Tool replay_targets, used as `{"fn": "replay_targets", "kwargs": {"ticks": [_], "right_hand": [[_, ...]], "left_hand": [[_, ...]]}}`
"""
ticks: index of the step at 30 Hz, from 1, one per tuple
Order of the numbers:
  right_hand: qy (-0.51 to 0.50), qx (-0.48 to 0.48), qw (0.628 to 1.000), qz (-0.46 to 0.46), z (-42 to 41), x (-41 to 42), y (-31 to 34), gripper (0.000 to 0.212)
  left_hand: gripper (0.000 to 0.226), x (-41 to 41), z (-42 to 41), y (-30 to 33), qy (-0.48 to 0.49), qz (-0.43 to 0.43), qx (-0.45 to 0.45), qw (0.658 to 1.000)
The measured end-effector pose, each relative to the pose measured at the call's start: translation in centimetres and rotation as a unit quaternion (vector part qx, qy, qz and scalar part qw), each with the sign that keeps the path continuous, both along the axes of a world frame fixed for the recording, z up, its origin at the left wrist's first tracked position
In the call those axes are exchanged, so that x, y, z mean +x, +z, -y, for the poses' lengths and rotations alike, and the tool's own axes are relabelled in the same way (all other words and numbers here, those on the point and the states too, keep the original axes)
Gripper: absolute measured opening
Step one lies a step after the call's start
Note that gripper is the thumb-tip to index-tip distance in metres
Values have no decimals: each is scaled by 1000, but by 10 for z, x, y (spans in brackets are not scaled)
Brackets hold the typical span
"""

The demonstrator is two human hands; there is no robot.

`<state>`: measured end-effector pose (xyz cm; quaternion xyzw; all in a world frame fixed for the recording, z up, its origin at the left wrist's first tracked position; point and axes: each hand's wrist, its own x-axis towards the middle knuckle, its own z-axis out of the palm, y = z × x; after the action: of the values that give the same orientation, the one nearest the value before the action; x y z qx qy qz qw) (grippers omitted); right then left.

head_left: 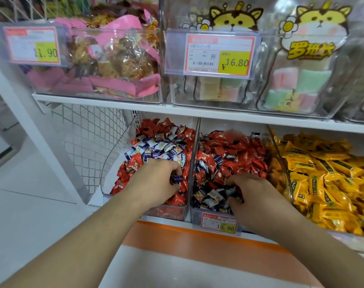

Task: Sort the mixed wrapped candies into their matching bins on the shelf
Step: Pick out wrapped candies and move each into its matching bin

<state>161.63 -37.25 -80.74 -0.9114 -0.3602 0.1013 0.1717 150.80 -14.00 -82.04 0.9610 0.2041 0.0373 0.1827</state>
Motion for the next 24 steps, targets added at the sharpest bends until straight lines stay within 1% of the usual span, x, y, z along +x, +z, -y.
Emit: {"fn": "replay_targets", "kwargs": {"ticks": [4, 7, 11, 14, 16, 18, 20, 24], "right_hand": [[-2, 15, 1000, 5, 3, 1, 2, 34], [-3, 23, 1000, 5, 4, 3, 3, 40], [-8, 34, 999, 5, 3, 3, 5, 44], [-12, 52, 999, -3, 3, 3, 10, 44], [-11, 65, 998, 1, 4, 5, 14, 42], [-18, 77, 997, 3, 6, 7, 18, 40], [-31, 86, 996, 6, 10, 10, 21, 41], [-41, 92, 995, 11, 18, 12, 26, 38]], "left_hand": [[13, -1, 3, 1, 9, 23, 42, 999], [13, -5, 2, 3, 29, 64, 48, 996], [11, -10, -3, 7, 81, 118, -39, 989], [16, -15, -5, 19, 109, 189, -123, 968], [16, -18, 4, 35, 94, 242, -179, 949], [16, -20, 22, 51, 56, 266, -199, 941], [16, -18, 42, 58, 9, 259, -177, 950], [29, -8, 66, 50, -50, 182, -89, 978]]}}
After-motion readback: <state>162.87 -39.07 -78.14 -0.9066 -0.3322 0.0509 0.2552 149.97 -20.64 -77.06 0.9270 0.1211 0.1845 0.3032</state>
